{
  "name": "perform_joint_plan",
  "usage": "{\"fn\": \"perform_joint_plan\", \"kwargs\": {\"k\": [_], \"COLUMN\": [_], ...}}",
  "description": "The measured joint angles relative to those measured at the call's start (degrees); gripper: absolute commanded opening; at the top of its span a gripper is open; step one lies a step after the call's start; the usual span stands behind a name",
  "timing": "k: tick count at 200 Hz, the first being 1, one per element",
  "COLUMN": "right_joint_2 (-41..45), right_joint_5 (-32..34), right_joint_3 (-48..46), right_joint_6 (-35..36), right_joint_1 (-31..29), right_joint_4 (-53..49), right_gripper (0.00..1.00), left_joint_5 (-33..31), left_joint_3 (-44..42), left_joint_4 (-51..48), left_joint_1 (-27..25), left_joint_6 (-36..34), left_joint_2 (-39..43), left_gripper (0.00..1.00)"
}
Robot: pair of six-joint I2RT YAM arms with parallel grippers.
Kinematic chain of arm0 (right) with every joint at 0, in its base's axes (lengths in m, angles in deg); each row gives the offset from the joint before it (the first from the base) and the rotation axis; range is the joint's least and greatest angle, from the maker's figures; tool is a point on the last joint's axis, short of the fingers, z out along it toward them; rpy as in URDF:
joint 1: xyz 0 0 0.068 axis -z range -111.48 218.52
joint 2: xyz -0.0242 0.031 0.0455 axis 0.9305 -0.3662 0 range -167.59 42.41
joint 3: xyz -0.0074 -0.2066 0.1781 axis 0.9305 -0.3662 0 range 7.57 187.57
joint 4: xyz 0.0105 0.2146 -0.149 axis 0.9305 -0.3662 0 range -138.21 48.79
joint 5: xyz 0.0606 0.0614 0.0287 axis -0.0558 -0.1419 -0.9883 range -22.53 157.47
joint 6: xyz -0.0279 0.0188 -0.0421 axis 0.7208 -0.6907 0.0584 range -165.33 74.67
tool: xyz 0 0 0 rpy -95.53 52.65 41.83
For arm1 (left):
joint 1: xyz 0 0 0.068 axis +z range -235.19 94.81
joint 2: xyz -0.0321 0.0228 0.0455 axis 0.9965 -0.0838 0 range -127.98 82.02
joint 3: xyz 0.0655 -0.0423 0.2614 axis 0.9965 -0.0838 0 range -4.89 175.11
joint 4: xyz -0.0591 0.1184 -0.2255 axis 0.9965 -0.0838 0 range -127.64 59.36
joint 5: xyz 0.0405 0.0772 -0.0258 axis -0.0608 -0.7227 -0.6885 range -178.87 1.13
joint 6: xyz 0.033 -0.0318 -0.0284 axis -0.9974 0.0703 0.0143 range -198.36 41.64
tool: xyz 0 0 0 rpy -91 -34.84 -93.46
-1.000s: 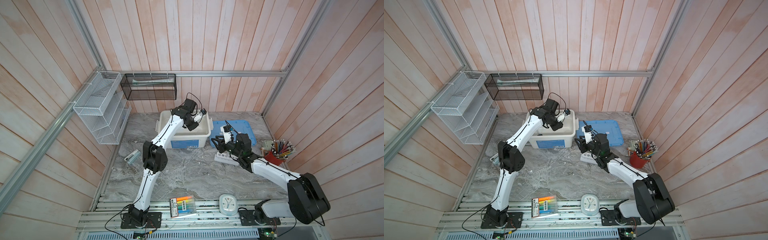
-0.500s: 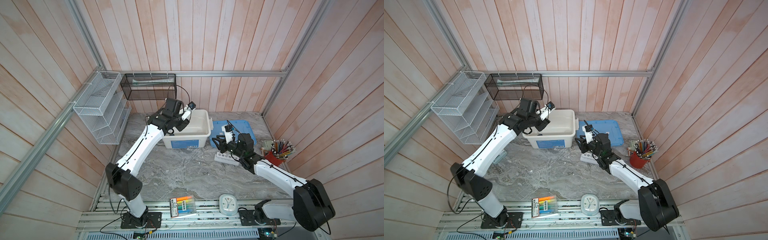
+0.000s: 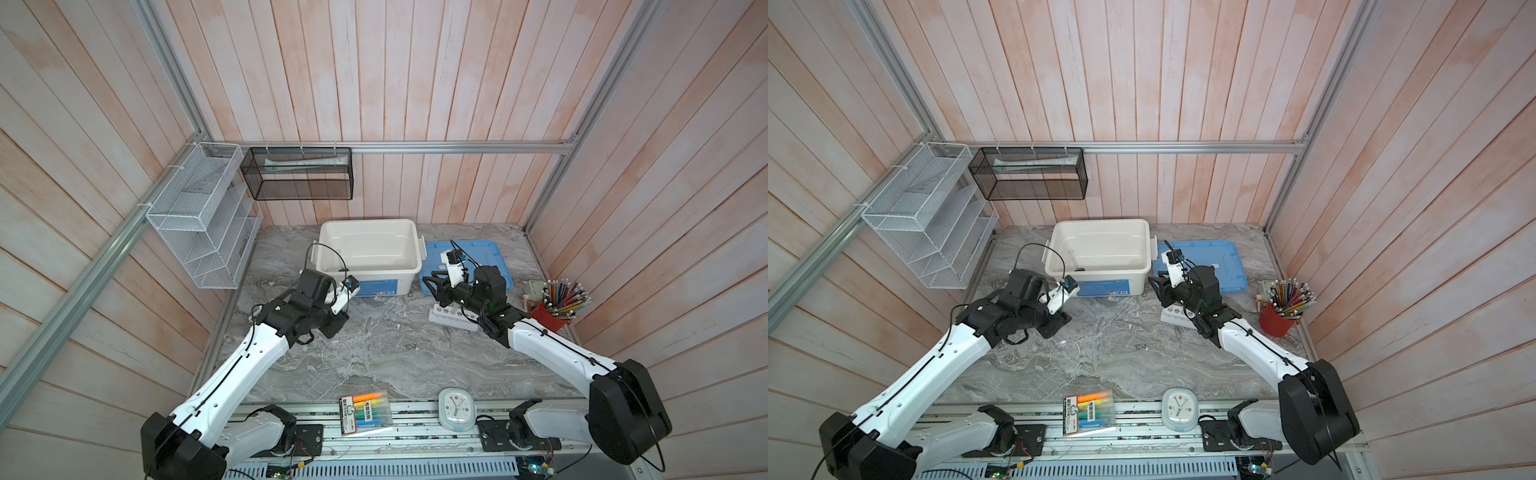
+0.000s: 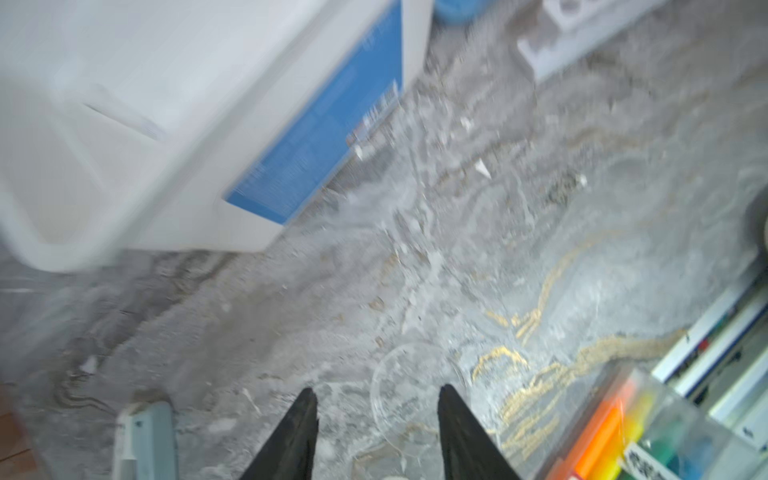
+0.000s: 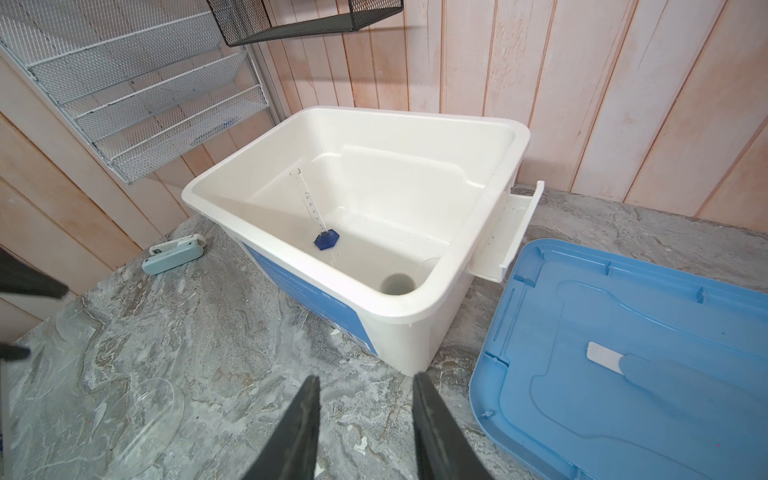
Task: Organize the chemistry lab equipment
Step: 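Raise the left gripper out of the bin and reach to the glass dish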
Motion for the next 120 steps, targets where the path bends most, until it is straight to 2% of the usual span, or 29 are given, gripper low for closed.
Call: {"fn": "perform_joint_plan", "kwargs": {"k": [19, 53, 92, 120], "right_joint_2": [0.0, 0.0, -0.1, -0.7], "right_joint_5": [0.3, 0.5, 0.5, 0.3], "right_joint_3": [0.0, 0.0, -1.1, -1.7], "right_joint_6": [0.0, 0.0, 0.0, 0.0], "right_joint_1": [-0.2, -0.3, -0.3, -0.3], "right_joint_4": [-0.1, -0.1, 0.2, 0.6], "right_gripper": [0.38, 0.38, 0.38, 0.38], "left_joint_5": [0.5, -0.3, -6.6, -7.5], "left_joint_3": [-3.7, -4.2, -4.9, -5.0], "left_joint_4": [-1.4, -0.6, 1.6, 3.0], "left_joint_1": [-0.6, -1.0, -1.1, 1.0], "left_joint_6": [-0.9, -2.6, -3.0, -2.9], "left_joint_2": [-0.2, -3.8, -10.1, -11.9], "left_gripper": [0.48, 0.45, 0.42, 0.42]}}
